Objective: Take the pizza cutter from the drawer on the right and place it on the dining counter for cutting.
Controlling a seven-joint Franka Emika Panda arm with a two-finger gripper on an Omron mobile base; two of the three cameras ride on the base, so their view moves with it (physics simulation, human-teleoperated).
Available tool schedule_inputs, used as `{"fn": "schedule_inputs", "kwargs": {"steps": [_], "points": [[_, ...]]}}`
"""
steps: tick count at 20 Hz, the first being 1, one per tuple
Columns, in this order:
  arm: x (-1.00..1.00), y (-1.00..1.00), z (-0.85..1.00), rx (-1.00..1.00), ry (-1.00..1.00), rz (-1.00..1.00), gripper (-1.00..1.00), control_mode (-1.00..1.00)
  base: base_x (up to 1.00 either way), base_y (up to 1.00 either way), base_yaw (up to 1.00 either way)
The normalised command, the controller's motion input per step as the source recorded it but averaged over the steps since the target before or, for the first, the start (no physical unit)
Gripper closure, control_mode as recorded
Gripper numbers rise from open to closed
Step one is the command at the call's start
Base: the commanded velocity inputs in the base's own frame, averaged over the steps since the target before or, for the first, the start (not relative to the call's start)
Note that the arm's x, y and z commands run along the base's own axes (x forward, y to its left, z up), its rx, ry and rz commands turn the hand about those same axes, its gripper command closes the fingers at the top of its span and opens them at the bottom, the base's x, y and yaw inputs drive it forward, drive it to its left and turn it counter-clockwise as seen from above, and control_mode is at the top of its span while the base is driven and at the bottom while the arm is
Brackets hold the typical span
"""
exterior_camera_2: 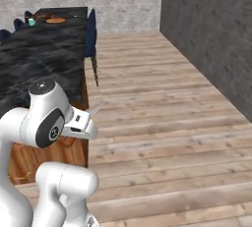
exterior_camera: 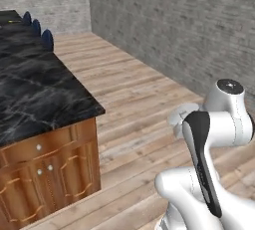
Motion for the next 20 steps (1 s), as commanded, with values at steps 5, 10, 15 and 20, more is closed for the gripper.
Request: {"fn": "schedule_inputs", "kwargs": {"steps": [5,10,15,20], "points": [[0.00,0.00,0.00,0.00,0.00,0.00,1.00,1.00,1.00,-1.00,0.26],[0.00,0.00,0.00,0.00,0.00,0.00,1.00,1.00,1.00,-1.00,0.28],[0.00,0.00,0.00,0.00,0.00,0.00,1.00,1.00,1.00,-1.00,0.28],[0.00,0.00,0.00,0.00,0.00,0.00,1.00,1.00,1.00,-1.00,0.29]]}}
